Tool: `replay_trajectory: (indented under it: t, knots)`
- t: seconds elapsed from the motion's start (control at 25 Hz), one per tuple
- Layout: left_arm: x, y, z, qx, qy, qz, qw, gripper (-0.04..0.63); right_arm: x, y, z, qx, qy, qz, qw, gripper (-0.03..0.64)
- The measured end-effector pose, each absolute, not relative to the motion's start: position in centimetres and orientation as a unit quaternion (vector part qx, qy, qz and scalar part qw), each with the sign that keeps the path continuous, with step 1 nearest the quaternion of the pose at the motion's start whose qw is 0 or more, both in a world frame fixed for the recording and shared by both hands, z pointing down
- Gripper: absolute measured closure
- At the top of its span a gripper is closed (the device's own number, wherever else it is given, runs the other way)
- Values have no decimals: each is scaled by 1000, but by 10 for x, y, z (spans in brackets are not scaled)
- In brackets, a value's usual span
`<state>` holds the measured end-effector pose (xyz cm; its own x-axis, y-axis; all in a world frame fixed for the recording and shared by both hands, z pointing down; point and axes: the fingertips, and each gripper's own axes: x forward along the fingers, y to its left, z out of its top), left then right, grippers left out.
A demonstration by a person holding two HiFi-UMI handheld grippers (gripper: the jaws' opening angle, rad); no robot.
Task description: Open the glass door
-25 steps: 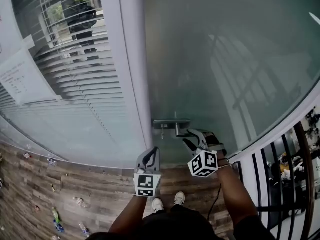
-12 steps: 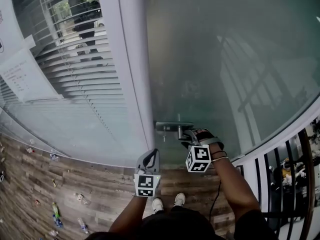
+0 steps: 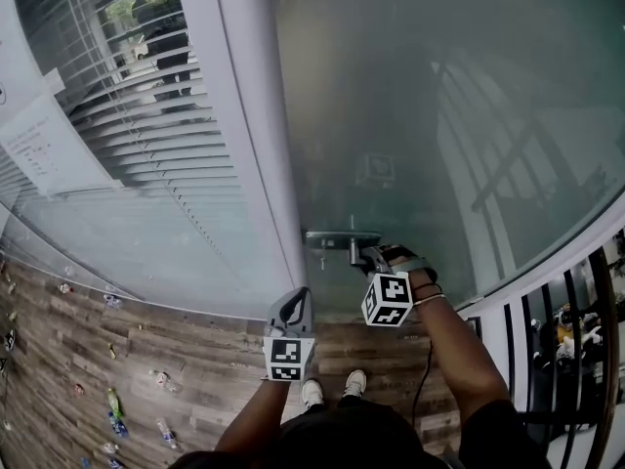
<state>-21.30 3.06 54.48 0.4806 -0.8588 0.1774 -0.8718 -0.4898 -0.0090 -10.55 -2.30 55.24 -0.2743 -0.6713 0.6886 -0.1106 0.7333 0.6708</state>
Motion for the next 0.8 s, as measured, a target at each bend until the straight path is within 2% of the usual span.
replay_trajectory:
  t: [0.36, 0.68, 0.8]
  knots:
    - [-205, 34, 548, 860, -502, 80, 48, 592, -110, -22, 552, 270, -778, -254, 508, 600]
    - [-214, 39, 557, 855, -507, 88, 63, 592, -115, -27, 548, 314, -819, -240, 416, 600]
    - [-216, 40, 561, 856, -505, 89, 72, 592, -121, -27, 547, 332, -847, -207, 359, 600]
